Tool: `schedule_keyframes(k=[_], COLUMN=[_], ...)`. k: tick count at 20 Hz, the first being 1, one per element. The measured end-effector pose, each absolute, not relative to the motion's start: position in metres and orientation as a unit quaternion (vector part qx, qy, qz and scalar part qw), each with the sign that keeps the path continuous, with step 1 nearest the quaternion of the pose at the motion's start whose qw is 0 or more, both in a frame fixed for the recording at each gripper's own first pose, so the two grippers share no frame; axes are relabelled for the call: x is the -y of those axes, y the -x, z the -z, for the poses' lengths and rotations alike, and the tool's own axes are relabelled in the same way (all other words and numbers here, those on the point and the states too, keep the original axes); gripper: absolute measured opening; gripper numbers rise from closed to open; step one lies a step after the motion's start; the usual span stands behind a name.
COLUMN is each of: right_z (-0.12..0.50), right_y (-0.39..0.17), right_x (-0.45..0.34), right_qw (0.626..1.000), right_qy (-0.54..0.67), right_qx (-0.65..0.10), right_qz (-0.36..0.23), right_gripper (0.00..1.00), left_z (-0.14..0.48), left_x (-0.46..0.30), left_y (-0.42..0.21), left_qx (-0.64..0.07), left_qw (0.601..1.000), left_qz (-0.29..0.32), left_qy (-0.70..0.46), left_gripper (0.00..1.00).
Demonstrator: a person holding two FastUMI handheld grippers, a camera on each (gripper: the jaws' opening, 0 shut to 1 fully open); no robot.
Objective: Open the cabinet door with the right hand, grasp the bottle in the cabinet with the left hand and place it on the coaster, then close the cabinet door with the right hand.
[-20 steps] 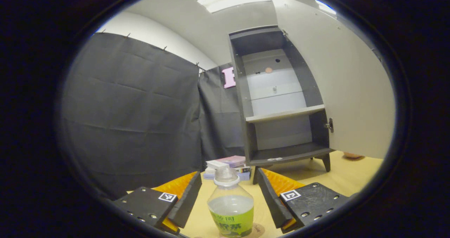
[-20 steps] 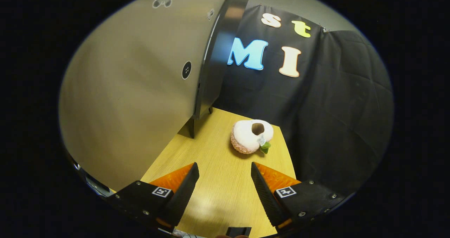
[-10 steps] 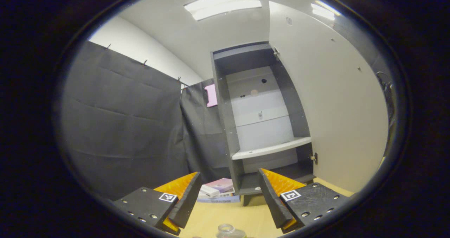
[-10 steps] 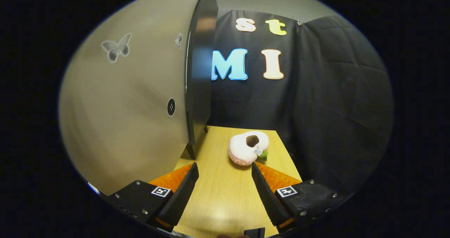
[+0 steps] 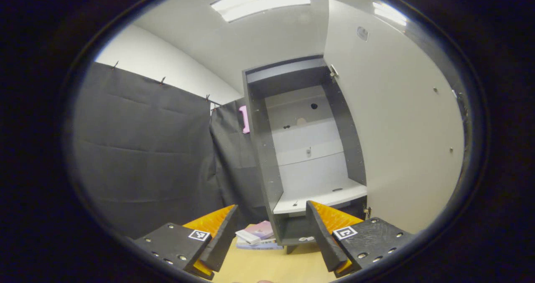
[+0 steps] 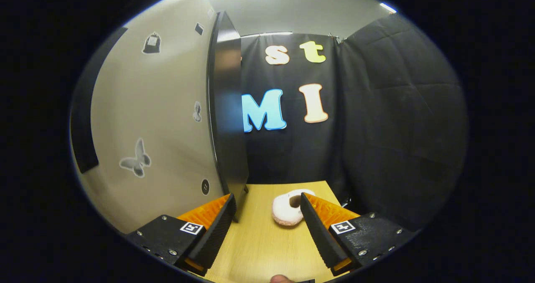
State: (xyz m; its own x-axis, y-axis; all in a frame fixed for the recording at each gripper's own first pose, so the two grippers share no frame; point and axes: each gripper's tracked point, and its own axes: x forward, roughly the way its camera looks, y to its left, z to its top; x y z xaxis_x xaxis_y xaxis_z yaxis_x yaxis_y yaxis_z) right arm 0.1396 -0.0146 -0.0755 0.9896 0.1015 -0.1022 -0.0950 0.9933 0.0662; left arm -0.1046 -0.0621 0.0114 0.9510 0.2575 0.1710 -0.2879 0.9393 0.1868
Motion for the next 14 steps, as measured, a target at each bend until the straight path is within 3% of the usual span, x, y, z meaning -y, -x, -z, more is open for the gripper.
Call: schedule_keyframes(k=[3, 4, 12, 14], right_z=[0.019, 0.004, -0.034, -0.031], right_y=[-0.134, -0.131, -0.093, -0.090], right_x=[0.012, 0.010, -0.021, -0.026], right_qw=[0.998, 0.998, 0.998, 0.998], right_qy=[-0.011, -0.006, -0.003, -0.011], right_qx=[0.004, 0.016, 0.033, 0.028], right_qz=[-0.062, -0.065, -0.062, -0.056], right_gripper=[0.95, 0.95, 0.94, 0.89], left_z=[-0.017, -0.020, -0.010, -0.012], left_x=[0.067, 0.072, 0.078, 0.069], left_y=[0.095, 0.092, 0.079, 0.076], left_qx=[0.038, 0.033, 0.014, 0.016], left_qw=[0.986, 0.988, 0.994, 0.995], left_qz=[-0.139, -0.133, -0.095, -0.087], left_qy=[-0.079, -0.067, -0.051, -0.050], left_gripper=[0.99, 0.90, 0.91, 0.91])
